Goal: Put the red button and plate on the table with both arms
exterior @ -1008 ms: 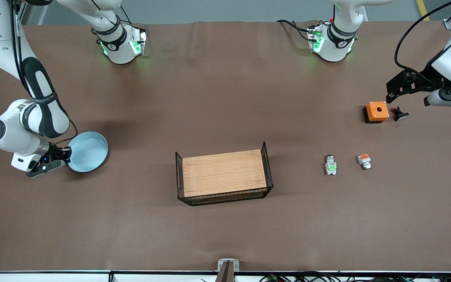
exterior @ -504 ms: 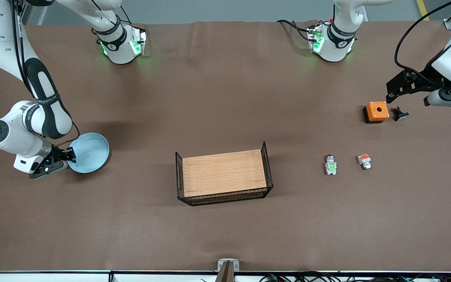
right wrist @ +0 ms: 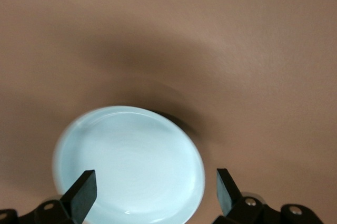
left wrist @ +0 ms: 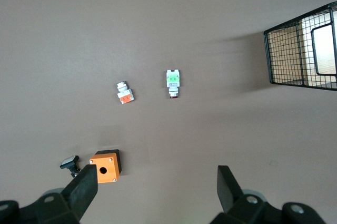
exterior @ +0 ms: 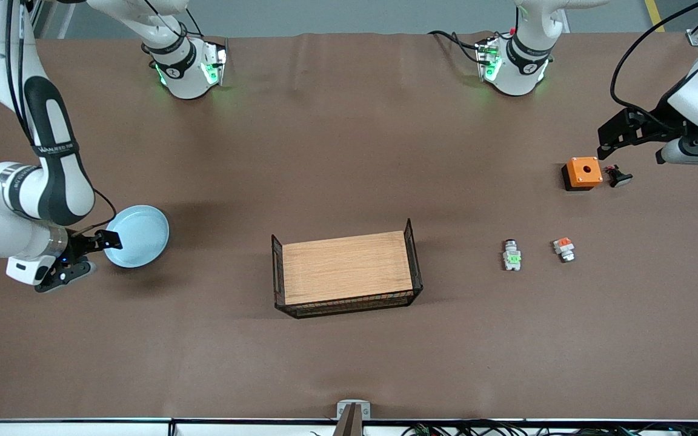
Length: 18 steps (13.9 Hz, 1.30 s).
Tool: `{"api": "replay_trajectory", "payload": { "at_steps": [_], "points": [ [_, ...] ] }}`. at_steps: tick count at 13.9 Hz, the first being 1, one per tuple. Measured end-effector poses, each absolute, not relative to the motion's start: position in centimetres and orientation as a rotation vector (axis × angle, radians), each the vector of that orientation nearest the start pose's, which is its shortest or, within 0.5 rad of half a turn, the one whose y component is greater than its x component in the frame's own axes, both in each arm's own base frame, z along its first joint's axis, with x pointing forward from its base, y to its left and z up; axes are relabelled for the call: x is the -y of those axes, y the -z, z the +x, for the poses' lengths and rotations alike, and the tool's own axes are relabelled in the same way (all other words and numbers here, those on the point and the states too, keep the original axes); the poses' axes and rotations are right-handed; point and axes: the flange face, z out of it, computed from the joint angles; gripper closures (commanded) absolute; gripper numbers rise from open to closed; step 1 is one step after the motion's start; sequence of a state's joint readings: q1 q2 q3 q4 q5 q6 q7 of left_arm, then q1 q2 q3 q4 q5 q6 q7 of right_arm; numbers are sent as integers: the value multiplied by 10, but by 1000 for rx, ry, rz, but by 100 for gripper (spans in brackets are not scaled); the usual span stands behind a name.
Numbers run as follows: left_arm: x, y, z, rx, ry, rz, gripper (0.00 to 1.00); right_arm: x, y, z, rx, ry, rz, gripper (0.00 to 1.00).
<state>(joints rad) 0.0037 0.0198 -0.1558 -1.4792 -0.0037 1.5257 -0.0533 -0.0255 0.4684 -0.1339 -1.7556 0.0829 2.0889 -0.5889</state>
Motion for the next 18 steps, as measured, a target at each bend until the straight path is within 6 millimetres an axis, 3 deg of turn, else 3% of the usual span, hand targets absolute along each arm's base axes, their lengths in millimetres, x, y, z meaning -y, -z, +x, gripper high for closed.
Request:
{"api": "replay_trajectory", "payload": {
  "at_steps": [4,8,13,18],
  "points": [
    [84,-652,550,-155,40,-3147,0,48,-387,646,626,-56,-3051,0],
    [84,-652,550,-154,40,-3147,0,12,-473,629,815,55,-3125,0],
    [84,-652,550,-154,40,-3147,0,13,-500,592,487,-71,-3169,0],
    [84,-652,550,-154,40,-3147,0,24,-553,565,412,-8,-3174,0]
  ]
}}
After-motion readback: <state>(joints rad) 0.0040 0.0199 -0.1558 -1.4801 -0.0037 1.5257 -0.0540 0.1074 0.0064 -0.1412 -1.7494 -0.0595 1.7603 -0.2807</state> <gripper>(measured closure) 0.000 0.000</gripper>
